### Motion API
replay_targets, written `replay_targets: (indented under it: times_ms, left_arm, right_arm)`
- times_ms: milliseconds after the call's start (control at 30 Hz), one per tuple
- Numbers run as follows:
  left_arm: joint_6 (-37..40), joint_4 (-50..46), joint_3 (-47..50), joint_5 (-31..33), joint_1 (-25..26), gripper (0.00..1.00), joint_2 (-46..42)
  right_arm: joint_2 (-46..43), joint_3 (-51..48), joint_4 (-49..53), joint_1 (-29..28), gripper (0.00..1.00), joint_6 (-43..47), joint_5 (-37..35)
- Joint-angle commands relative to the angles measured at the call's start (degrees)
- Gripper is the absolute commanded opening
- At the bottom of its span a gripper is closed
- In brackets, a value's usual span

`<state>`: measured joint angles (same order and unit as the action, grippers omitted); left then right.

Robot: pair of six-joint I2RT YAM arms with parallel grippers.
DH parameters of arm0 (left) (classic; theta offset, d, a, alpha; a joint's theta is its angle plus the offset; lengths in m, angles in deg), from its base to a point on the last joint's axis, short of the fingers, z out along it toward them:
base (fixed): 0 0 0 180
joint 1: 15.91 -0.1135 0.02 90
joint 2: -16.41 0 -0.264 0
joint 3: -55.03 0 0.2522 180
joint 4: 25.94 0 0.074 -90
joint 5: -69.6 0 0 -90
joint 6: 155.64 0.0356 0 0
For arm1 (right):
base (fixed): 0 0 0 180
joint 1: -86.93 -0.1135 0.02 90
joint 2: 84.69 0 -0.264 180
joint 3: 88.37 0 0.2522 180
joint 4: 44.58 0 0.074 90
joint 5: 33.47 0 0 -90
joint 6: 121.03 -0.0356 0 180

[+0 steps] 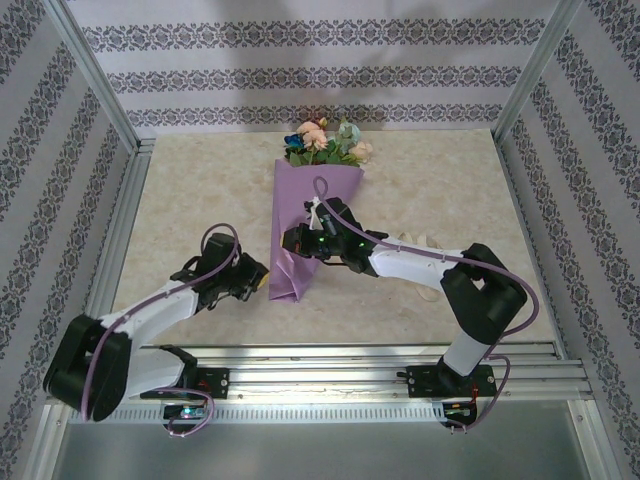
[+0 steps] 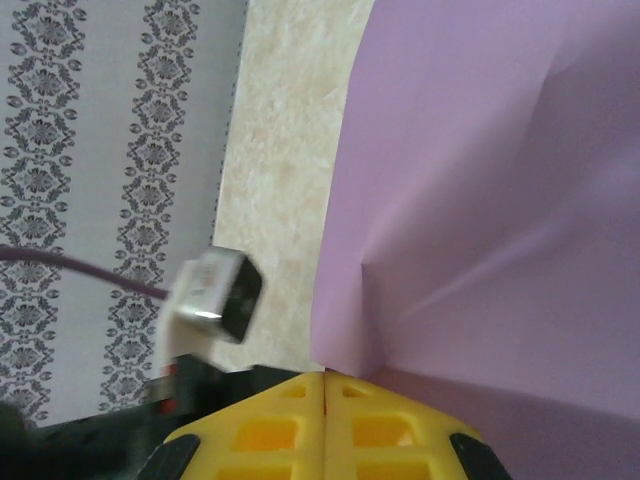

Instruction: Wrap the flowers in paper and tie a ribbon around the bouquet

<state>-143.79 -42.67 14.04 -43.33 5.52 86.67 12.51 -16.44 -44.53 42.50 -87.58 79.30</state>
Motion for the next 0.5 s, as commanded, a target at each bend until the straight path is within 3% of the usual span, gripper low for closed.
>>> replay_targets:
  times_ms: [0,200,467]
  left_arm:
    - [-1.40,5.97,0.87,-3.15,-0.86,0.07,3.51]
    - [-6.19,18.78,5.38,-6.74,-1.22,0.01,11.60]
    - [-7.00,18.09,8.19,-4.22,-1.21,0.00,7.85]
  right_arm:
    - [1.37,2.07,-2.41,-1.40,0.00,2.34,3.38]
    - [5.11,2.49,-7.64,-2.38,0.00,1.16,7.38]
    - [13.83,4.44,-15.34,-3.11,0.00,-2.67,12.49]
